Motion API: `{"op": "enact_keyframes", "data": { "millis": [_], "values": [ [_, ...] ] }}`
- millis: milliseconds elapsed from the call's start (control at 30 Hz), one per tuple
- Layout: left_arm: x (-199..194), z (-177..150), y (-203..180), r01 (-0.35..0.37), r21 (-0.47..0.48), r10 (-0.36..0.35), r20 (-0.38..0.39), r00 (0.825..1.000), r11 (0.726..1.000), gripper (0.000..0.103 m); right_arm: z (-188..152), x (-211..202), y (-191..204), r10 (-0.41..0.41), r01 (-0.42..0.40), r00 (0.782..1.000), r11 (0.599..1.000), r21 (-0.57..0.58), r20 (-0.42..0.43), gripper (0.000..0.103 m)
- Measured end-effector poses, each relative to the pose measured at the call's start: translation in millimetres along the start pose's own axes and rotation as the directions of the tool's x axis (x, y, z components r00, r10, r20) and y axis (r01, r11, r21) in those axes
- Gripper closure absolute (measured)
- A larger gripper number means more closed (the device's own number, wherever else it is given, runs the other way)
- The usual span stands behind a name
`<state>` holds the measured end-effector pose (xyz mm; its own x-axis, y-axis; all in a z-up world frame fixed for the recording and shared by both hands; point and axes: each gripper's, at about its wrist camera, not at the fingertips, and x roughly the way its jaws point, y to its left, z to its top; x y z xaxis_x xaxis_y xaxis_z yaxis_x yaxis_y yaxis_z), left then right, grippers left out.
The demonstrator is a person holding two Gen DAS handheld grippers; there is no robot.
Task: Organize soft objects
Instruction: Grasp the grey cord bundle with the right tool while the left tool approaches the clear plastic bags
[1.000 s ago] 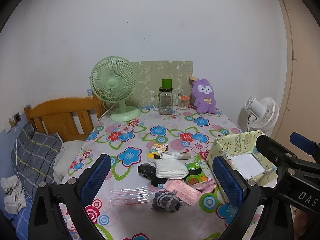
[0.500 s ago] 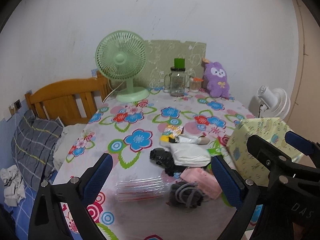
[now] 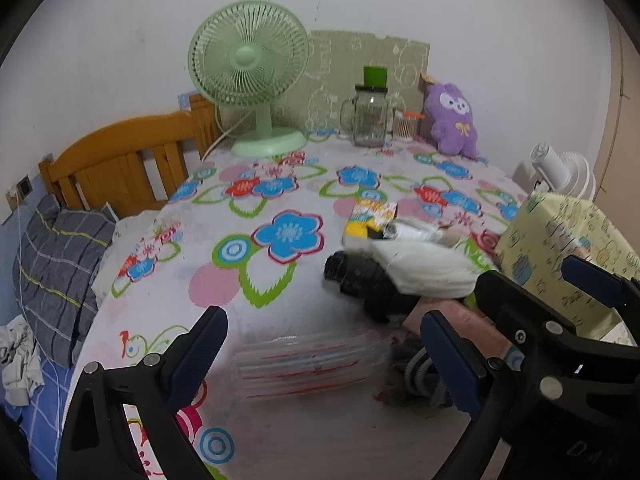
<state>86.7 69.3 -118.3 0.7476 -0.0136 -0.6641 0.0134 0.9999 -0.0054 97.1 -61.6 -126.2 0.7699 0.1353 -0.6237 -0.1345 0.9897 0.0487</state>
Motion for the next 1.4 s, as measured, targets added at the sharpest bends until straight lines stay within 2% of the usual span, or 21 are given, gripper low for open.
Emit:
{"op": "enact_keyframes", "data": {
  "millis": [233, 567, 1000, 1067, 1167, 1333, 1400],
  "values": [
    [23.6, -9.5, 8.2, -0.014, -0.006, 0.014, -0.06, 0.998, 1.0, 0.005, -9.4, 28.8, 9.1, 0.012, -0.012, 0.997, 1.0, -0.003, -0.073, 0.011],
    [44.8, -18.6, 9.3, -0.022, -0.028, 0.019, -0.115, 0.993, 0.999, 0.006, -18.7, 56.6, 0.5, 0.005, -0.001, 0.987, 1.0, 0.026, -0.163, 0.017],
    [43.5, -23.4, 2.3, -0.033, -0.008, 0.031, -0.118, 0.993, 0.999, 0.005, -21.5, 44.0, -2.7, 0.039, -0.034, 0.988, 0.999, 0.042, -0.149, 0.017],
    [43.3, -26.3, 2.1, -0.033, -0.002, 0.033, -0.121, 0.992, 0.999, 0.007, -23.3, 42.5, -0.7, 0.049, -0.044, 0.986, 0.998, 0.039, -0.158, 0.022],
    [43.6, -29.7, 2.7, -0.014, -0.003, 0.014, -0.131, 0.991, 1.0, 0.017, -26.7, 42.2, 4.0, 0.064, -0.058, 0.982, 0.998, 0.036, -0.177, 0.026],
    [42.0, -32.7, 1.4, -0.007, 0.0, 0.007, -0.131, 0.991, 1.0, 0.024, -32.6, 41.8, 11.8, 0.079, -0.074, 0.976, 0.997, 0.032, -0.203, 0.027],
    [40.7, -33.9, 0.1, -0.007, 0.01, 0.008, -0.125, 0.992, 1.0, 0.031, -34.2, 43.2, 14.4, 0.084, -0.08, 0.973, 0.996, 0.031, -0.214, 0.029]
  ]
}}
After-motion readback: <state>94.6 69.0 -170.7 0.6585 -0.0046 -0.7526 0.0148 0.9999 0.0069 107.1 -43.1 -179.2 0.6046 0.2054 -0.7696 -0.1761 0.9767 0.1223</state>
